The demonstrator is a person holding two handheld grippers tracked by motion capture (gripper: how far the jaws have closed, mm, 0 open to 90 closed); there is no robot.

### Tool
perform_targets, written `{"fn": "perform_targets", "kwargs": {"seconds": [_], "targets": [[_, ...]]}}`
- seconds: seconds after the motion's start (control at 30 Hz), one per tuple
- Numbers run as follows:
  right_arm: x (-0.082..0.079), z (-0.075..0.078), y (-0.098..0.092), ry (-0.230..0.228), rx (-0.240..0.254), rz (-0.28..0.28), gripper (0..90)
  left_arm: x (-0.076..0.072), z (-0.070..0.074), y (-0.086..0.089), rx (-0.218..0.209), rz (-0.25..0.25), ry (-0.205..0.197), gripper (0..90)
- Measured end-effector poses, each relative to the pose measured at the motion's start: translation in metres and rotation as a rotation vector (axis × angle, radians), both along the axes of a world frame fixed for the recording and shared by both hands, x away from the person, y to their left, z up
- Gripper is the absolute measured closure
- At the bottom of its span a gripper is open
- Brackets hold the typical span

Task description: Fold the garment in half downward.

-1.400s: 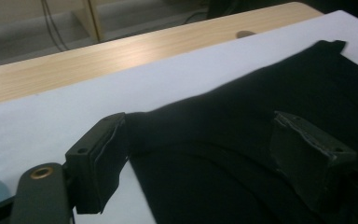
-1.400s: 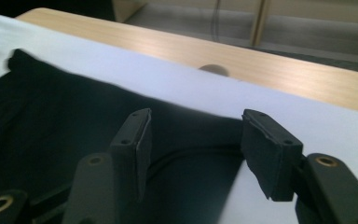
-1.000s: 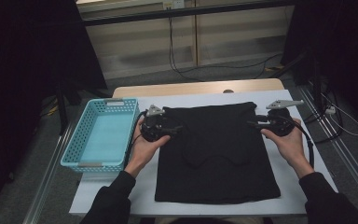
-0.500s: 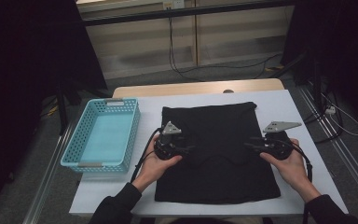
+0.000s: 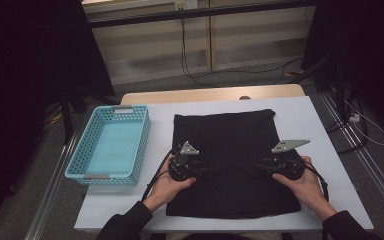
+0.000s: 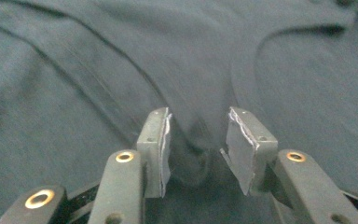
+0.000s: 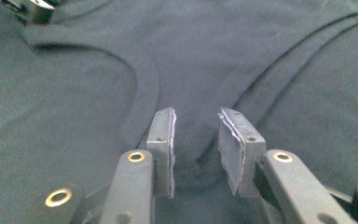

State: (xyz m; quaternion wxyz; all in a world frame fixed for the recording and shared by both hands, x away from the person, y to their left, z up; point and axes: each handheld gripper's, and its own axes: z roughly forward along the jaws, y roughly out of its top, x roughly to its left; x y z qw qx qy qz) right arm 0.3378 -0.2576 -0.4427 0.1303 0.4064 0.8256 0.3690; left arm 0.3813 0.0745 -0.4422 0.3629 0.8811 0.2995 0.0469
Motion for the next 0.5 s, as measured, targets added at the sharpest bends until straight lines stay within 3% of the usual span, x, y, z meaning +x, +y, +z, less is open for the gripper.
{"fn": "perform_targets", "kwargs": {"seconds": [0.1,0.3,0.5], "targets": [[-0.003,-0.003,-0.001,0.010,-0.008,0.001,64.7,-0.004,-0.003,0.004,-0.006,-0.034,0.021,62.9],[-0.007,-0.008,0.001,0.020,-0.028,-0.005,60.4,-0.010,-0.004,0.005,-0.013,-0.046,0.035,65.2],[-0.014,-0.009,0.001,0.010,-0.029,0.007,59.6,-0.015,-0.005,0.009,-0.018,-0.072,0.026,73.0]]}}
